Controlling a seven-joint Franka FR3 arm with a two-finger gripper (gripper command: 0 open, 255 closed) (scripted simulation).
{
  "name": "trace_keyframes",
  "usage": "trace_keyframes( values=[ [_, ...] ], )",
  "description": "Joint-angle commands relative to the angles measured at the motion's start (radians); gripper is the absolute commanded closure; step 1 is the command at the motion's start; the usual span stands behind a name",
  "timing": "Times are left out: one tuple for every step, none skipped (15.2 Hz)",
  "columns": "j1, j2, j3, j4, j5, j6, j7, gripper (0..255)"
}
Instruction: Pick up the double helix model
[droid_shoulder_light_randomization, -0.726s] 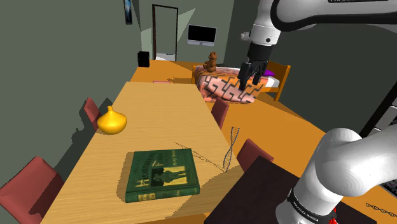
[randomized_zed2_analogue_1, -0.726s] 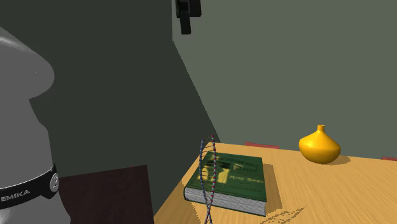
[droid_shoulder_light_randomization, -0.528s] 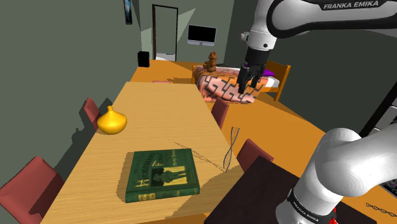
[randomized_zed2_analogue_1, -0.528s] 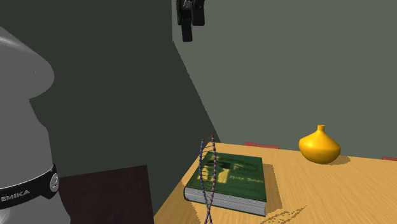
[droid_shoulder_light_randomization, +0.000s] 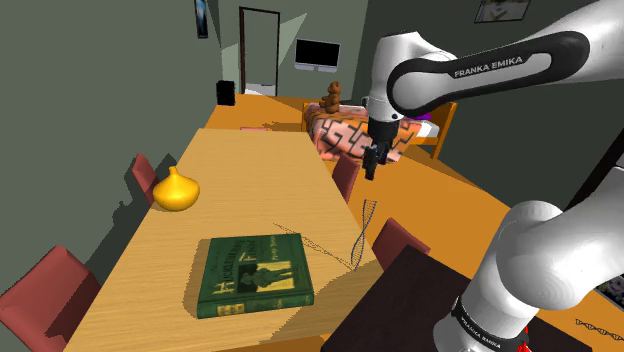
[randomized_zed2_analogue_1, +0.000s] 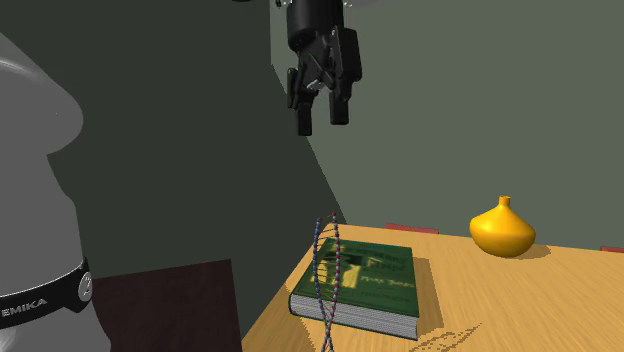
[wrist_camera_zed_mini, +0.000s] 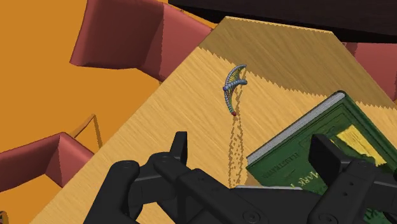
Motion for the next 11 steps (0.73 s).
trace_keyframes(
  values=[
    [0.004, 0.053, -0.01, -0.026, -0.032, 0.063, -0.036, 0],
    [0.004, 0.079, -0.014, -0.039, -0.048, 0.094, -0.052, 0],
    [0.005, 0.106, -0.018, -0.051, -0.065, 0.125, -0.067, 0],
    [0.004, 0.134, -0.022, -0.062, -0.082, 0.156, -0.081, 0],
    [0.004, 0.164, -0.026, -0.072, -0.101, 0.188, -0.094, 0],
    [0.003, 0.191, -0.029, -0.08, -0.117, 0.215, -0.104, 0],
    [0.001, 0.199, -0.03, -0.087, -0.12, 0.231, -0.1, 0],
    [0.0, 0.208, -0.031, -0.094, -0.124, 0.246, -0.096, 0],
    [-0.001, 0.217, -0.032, -0.101, -0.127, 0.262, -0.092, 0],
    [-0.002, 0.227, -0.033, -0.107, -0.13, 0.278, -0.088, 0],
    [-0.003, 0.237, -0.034, -0.114, -0.134, 0.294, -0.083, 0]
  ],
)
